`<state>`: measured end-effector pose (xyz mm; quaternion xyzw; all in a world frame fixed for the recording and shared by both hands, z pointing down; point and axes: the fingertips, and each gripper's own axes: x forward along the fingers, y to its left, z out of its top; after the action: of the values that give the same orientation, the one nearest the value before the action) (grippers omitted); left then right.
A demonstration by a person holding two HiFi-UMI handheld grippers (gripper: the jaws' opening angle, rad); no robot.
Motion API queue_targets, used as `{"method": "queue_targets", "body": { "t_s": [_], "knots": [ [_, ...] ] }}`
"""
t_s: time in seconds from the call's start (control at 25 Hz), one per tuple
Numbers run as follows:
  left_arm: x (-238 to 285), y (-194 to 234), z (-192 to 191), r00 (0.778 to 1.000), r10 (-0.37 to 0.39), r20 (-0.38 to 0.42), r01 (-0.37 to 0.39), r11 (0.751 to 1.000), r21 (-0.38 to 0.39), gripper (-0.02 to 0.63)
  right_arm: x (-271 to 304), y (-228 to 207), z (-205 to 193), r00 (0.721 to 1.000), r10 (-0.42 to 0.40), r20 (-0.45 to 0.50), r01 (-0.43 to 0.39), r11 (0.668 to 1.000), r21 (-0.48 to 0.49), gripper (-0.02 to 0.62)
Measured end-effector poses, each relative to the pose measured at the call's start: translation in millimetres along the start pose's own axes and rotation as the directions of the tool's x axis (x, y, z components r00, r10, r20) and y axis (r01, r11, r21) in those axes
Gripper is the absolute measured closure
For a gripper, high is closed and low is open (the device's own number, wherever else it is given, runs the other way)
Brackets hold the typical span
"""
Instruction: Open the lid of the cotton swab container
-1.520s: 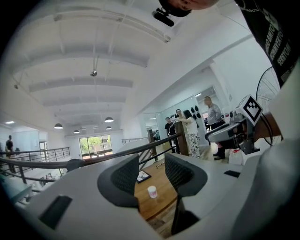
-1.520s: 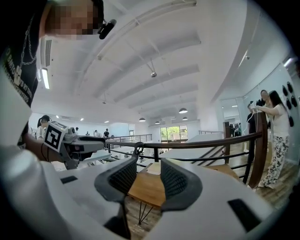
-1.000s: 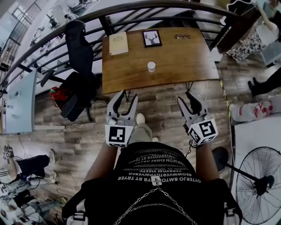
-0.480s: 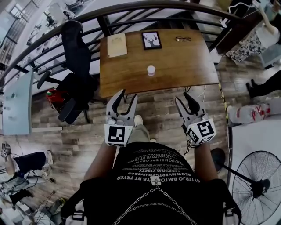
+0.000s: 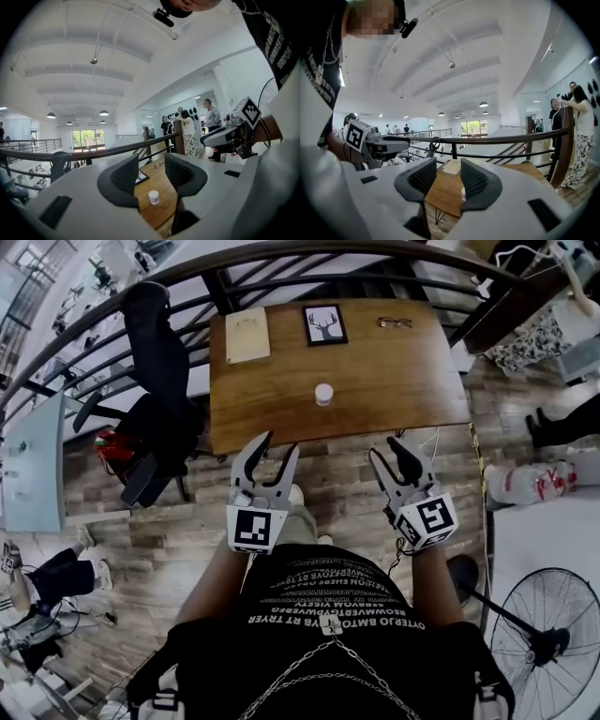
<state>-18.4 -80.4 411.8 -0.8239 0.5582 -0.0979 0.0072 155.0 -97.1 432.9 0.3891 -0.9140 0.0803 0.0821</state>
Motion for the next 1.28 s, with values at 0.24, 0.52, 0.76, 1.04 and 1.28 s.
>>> {"method": "queue_targets", "body": {
  "t_s": [0.24,0.52,0.76,1.04,1.28],
  "knots": [
    [16,16,-7,1.000,-0.009,-0.014,0.009,1.000,-0.019,0.416,23,-3,3,1.000,0.014,-0.018,-0.014,1.000,-0.010,0.426],
    [42,31,-5,0.999,-0.035,0.010,0.035,0.999,-0.019,0.416,47,-11,7,0.999,0.006,-0.036,-0.007,1.000,-0.018,0.426],
    [63,45,-1,0.998,-0.063,0.003,0.063,0.998,-0.024,0.416,63,-24,13,0.999,-0.020,-0.037,0.020,1.000,-0.005,0.426],
    [85,64,1,0.995,-0.104,-0.011,0.103,0.995,-0.009,0.416,88,-31,21,0.999,-0.039,-0.036,0.039,0.999,0.000,0.426],
    [99,82,6,0.989,-0.150,0.010,0.150,0.989,-0.008,0.414,112,-37,29,0.998,-0.064,-0.028,0.064,0.998,0.000,0.426]
  ]
}}
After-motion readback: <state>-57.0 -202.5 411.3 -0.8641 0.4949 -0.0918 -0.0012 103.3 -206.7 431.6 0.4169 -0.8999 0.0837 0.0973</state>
